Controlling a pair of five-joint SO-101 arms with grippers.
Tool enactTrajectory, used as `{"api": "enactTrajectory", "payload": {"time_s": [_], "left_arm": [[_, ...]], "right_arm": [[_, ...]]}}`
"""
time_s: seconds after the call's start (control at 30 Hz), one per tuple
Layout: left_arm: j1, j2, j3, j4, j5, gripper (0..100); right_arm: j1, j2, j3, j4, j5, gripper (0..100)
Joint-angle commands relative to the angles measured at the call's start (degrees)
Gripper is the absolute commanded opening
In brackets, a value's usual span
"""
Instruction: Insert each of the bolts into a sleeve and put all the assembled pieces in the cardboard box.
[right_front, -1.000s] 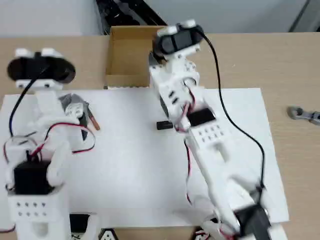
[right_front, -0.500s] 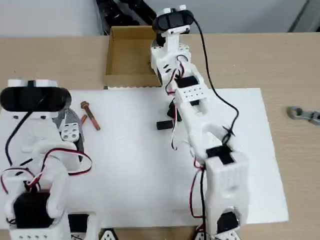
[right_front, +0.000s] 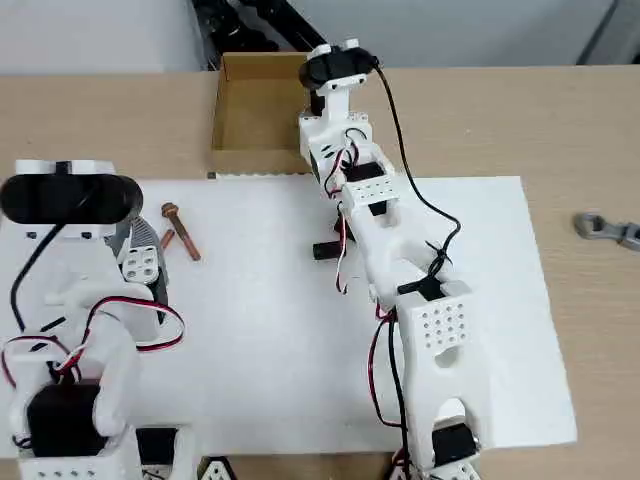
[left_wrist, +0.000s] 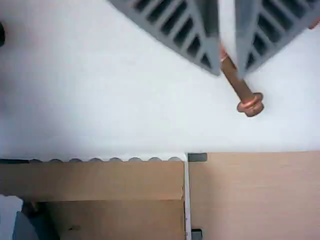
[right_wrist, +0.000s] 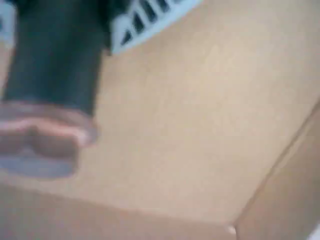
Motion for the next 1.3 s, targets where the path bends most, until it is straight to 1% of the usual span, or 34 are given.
{"api": "enactTrajectory", "payload": {"time_s": [0.0,0.17,0.27,0.47,0.57,0.67,0.73,0.8,0.87,1.0,1.17,1.23,1.27], "left_arm": [[-0.1,-0.4,-0.3,0.1,-0.4,1],[-0.3,-0.3,-0.6,0.5,-0.5,1],[-0.3,0.5,-0.7,0.3,-0.5,1],[-0.4,12.0,-5.8,1.1,-0.4,1],[-0.4,18.4,-9.5,1.1,-0.4,1],[-0.6,24.1,-11.9,1.1,-0.6,1],[-2.6,27.7,-13.0,1.3,-0.8,1],[-5.5,31.6,-13.8,1.8,-1.5,2],[-8.5,35.5,-15.0,2.9,-1.7,3],[-13.3,43.6,-17.6,5.1,-2.6,4],[-15.0,53.9,-21.7,7.6,-5.9,4],[-15.3,57.6,-22.8,7.9,-9.2,4],[-15.4,59.2,-23.0,7.9,-12.1,4]], "right_arm": [[0.5,-1.7,-4.0,0.2,0.6,20.8],[0.7,-2.2,-4.1,2.2,0.6,21.2],[0.8,-5.1,-4.1,5.0,0.3,21.2],[0.7,-13.7,-4.1,12.7,0.2,20.8],[0.7,-18.0,-4.0,18.6,0.2,15.0],[0.7,-22.1,-4.0,24.6,0.2,4.7],[0.8,-25.0,-4.0,28.6,0.3,0.0],[0.9,-27.9,-4.0,33.9,0.4,1.5],[1.3,-30.7,-4.0,38.8,0.3,0.4],[1.4,-35.3,-4.0,47.9,0.2,0.3],[1.1,-38.4,-4.0,56.9,0.1,0.4],[1.1,-38.9,-4.0,59.8,0.0,0.4],[1.1,-39.1,-4.0,61.1,0.0,0.4]]}}
